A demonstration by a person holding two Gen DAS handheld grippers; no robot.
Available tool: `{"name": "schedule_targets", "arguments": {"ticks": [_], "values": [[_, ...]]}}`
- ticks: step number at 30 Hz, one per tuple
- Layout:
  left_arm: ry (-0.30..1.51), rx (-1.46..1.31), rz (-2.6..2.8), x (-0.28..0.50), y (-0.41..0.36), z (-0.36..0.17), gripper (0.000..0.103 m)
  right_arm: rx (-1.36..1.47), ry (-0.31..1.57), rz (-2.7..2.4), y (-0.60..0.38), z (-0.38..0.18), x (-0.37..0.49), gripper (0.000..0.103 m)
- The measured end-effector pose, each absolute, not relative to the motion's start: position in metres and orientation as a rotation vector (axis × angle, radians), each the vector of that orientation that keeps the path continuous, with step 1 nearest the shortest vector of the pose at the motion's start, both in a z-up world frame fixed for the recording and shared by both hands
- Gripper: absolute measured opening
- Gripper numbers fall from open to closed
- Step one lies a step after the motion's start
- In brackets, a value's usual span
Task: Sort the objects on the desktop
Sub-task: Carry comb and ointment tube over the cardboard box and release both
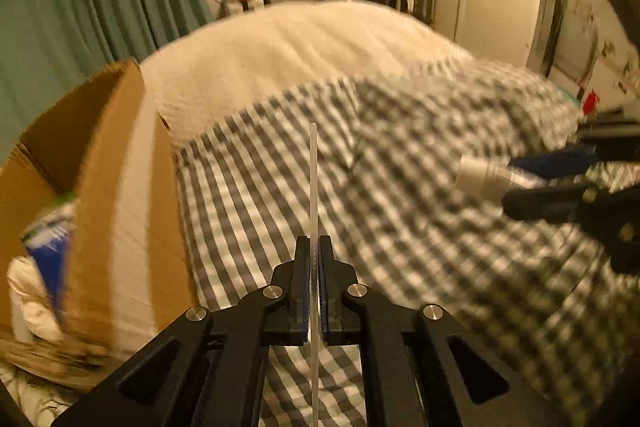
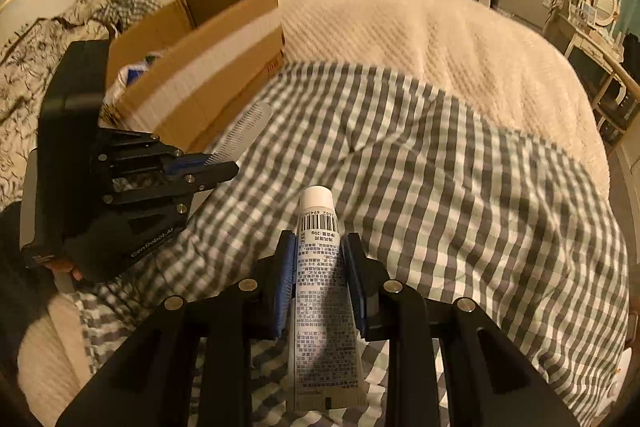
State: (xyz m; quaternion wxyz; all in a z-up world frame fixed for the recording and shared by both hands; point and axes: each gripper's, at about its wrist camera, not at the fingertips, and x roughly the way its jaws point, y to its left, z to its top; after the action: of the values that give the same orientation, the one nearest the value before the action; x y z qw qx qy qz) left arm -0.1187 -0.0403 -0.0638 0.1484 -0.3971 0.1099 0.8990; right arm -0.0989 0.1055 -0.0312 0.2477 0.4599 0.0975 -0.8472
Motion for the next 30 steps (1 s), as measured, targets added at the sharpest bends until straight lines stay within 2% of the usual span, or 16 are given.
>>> {"name": "schedule_targets", "arguments": {"ticks": [6,14,21,26,27,28,29,30], "values": [[0.224,-1.052,2.725,-0.125,-0.069,-0.01,0.003,1.17,0.215,-2.34,0.091,0.001,-0.094,0.024],[0.017,-0.913,3.058,-0.126,-0.177,0.056,0.005,1.043,0.164,-2.263,0.012,0.051,-0.114,0.024],[-0.087,-1.03,3.141,-0.143,-0.241,0.038,0.005,0.983,0.158,-2.257,-0.094,0.065,-0.156,0.024],[0.006,-1.041,3.167,-0.145,-0.241,0.023,0.007,0.977,0.126,-2.341,-0.113,0.057,-0.176,0.027],[0.012,-1.034,3.168,-0.144,-0.24,0.023,0.011,0.964,0.125,-2.359,-0.113,0.056,-0.176,0.046],[0.019,-1.024,3.167,-0.141,-0.238,0.024,0.014,0.956,0.127,-2.375,-0.111,0.057,-0.176,0.059],[0.026,-1.013,3.167,-0.138,-0.236,0.025,0.032,0.947,0.124,-2.394,-0.109,0.059,-0.175,0.075],[0.045,-0.995,3.173,-0.133,-0.232,0.027,0.061,0.925,0.114,-2.414,-0.104,0.064,-0.171,0.076]]}}
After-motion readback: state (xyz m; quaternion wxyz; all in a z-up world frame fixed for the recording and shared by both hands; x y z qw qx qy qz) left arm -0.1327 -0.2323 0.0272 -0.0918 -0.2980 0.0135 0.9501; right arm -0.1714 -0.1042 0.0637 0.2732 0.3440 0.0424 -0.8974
